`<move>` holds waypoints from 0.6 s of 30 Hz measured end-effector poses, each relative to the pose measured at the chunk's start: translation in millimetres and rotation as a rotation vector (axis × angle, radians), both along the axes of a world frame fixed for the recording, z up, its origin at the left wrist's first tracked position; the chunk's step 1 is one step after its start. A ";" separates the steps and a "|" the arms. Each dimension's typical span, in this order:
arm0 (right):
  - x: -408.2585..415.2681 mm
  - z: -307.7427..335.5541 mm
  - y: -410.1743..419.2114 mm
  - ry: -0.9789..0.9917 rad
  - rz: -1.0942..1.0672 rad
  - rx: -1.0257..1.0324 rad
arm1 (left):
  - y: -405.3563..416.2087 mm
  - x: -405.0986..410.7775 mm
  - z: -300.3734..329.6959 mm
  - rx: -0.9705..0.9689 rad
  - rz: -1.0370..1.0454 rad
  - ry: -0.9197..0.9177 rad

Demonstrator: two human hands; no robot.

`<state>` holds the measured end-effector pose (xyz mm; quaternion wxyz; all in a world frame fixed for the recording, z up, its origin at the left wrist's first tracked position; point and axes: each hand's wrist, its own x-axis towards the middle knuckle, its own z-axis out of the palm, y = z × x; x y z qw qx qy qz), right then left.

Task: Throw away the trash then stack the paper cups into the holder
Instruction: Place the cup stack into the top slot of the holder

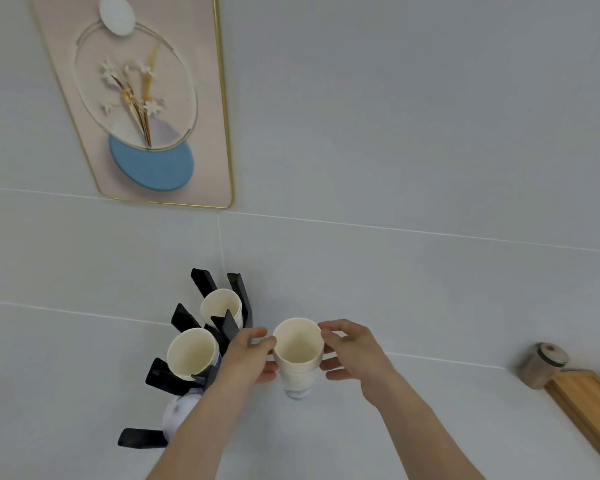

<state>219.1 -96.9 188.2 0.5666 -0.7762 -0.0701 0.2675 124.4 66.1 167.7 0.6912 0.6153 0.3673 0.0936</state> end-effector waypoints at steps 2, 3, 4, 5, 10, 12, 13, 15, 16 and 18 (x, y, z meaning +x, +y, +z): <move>5.6 28.4 13.3 -0.046 0.008 0.023 | 14.6 6.2 27.0 0.013 0.012 -0.060; 7.7 42.3 20.2 -0.072 0.010 0.032 | 22.6 8.1 40.0 0.019 0.021 -0.088; 9.9 55.6 27.8 -0.100 0.011 0.039 | 31.0 10.4 52.3 0.024 0.032 -0.117; 11.6 68.8 35.5 -0.124 0.012 0.048 | 39.6 12.0 64.7 0.034 0.037 -0.143; 12.8 124.6 74.8 -0.211 0.013 0.100 | 77.8 13.4 121.8 0.093 0.043 -0.245; 11.1 140.7 89.8 -0.234 0.018 0.119 | 93.1 12.4 139.2 0.116 0.050 -0.271; 9.9 147.3 97.7 -0.243 0.021 0.128 | 101.4 11.1 147.1 0.121 0.055 -0.286; 7.1 157.1 113.6 -0.251 0.028 0.143 | 118.1 8.1 158.8 0.121 0.064 -0.308; 5.4 160.0 120.4 -0.251 0.033 0.151 | 125.2 6.7 162.5 0.121 0.071 -0.314; 1.6 162.4 135.9 -0.248 0.036 0.159 | 140.3 2.9 166.3 0.121 0.083 -0.316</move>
